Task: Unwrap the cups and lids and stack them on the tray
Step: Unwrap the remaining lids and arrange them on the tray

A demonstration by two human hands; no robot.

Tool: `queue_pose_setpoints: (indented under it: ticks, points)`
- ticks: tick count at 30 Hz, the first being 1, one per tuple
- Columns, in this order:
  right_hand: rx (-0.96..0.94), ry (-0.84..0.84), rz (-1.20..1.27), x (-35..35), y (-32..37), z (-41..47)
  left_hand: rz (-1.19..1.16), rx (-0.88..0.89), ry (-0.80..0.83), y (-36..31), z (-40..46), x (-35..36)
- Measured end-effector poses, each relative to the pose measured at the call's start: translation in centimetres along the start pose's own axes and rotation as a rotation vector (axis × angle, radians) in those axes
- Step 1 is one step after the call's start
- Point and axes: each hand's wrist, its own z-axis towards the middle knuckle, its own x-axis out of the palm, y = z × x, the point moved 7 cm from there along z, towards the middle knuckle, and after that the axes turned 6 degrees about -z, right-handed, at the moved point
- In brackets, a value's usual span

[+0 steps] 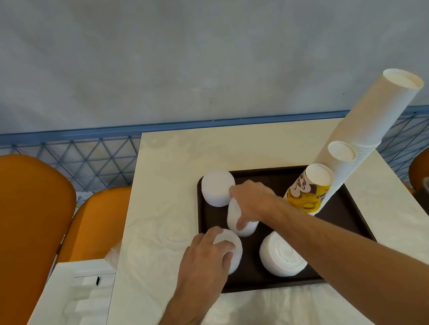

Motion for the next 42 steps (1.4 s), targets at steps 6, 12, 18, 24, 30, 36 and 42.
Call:
queue_pose_setpoints:
  ticks: [6,12,18,24,30,36,42]
  points:
    - [-0.075,-0.063,0.037,-0.4,3.3,-0.3,0.018,0.006,-0.014,-0.2,-0.7,-0.7]
    - [-0.118,-0.121,0.183,-1.5,4.2,-1.1,-0.027,-0.031,-0.077,0.0,-0.5,-1.2]
    - [-0.065,-0.289,0.298,-4.1,1.0,-5.2,-0.036,-0.052,-0.14,-0.3,1.8,-2.2]
    - [0.059,-0.197,0.201,1.3,-2.9,-10.1,0.109,-0.087,0.101,-0.3,4.3,0.4]
    - [0.174,-0.048,0.159,7.4,-4.5,-11.8,0.184,-0.091,0.144,0.0,4.6,0.7]
    - [0.155,-0.112,0.168,8.6,-3.9,-10.3,0.175,-0.094,0.155,0.3,4.5,1.0]
    - [0.089,-0.181,0.138,8.0,-2.3,-7.8,0.165,-0.096,0.149,0.5,4.4,1.1]
